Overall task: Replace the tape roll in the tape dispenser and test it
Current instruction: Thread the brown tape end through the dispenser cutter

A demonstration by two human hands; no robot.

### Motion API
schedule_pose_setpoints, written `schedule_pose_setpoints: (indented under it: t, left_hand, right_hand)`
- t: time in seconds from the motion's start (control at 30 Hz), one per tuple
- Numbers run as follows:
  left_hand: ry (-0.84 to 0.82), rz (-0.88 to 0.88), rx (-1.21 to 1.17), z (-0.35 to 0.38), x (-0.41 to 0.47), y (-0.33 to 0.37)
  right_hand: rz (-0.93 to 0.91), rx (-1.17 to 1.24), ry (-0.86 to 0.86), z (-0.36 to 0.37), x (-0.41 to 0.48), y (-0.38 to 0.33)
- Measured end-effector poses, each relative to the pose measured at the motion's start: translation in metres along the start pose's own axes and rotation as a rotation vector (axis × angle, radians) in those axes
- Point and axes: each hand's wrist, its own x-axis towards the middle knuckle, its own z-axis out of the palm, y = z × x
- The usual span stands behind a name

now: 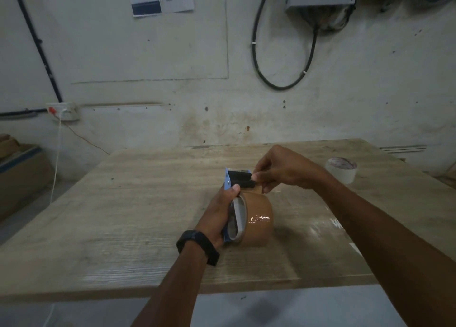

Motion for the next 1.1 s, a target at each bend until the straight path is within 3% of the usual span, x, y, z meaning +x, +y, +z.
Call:
schedule_pose_setpoints:
  t: [0.3,0.53,0.8,1.1]
  left_hand:
    - [0.043,-0.034,0.005,-0.002,0.002,-0.001]
    - [0.132,-0.064,0.033,-0.003,0.006,-0.005]
    - [0.112,-0.055,0.051,-0.003,0.009,-0.007]
    - [0.087,-0.091,0.010,-0.009,0.012,-0.006]
  right_hand:
    - [-0.427,-0.528,0.181,0.011,-0.006,0.000]
    - [-0.516,-0.798,0.147,0.021,-0.010,-0.001]
    - [-0.452,-0.759,-0.007,0.015,-0.011,-0.007]
    - [-0.435,-0.686,-0.052,0.017,-0.007,-0.011]
